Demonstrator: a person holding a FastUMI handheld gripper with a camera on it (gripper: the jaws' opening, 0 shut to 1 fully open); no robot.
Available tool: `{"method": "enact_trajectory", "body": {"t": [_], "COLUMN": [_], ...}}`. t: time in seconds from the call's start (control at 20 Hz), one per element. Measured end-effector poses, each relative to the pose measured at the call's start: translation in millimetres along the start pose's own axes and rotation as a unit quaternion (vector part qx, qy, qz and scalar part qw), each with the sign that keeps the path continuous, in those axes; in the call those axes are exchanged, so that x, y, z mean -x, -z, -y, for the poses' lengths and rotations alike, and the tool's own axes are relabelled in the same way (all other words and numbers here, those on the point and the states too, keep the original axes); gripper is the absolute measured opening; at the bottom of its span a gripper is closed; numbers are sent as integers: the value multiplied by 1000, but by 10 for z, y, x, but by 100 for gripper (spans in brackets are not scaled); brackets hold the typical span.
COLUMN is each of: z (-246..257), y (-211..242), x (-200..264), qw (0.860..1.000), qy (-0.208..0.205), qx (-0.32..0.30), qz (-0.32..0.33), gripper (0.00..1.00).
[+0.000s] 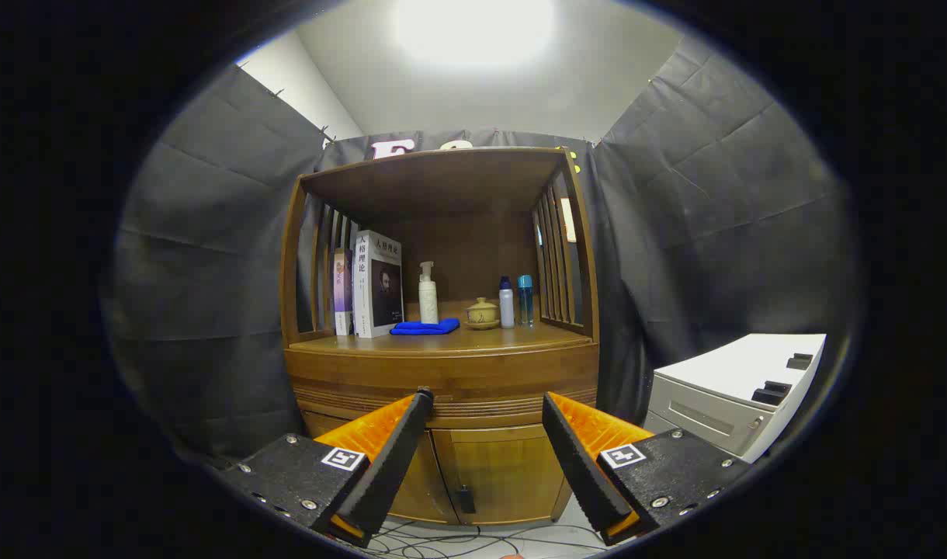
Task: Pull open the drawer, take out the items inside it, and place them on the countertop above the cabinet.
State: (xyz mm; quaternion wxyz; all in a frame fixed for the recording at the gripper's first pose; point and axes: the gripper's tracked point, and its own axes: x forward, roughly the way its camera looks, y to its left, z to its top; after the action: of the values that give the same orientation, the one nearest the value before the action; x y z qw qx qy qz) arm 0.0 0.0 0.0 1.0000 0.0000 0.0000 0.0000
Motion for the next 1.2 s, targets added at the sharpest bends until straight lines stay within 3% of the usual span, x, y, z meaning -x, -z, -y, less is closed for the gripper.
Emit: {"method": "enact_trajectory", "body": {"t": [1.2], "z": [-462], "y": [194], "x": [-371], "qw": [999], "qy": [-40], "qx": [-7], "qz": [-14], "gripper": [95]}}
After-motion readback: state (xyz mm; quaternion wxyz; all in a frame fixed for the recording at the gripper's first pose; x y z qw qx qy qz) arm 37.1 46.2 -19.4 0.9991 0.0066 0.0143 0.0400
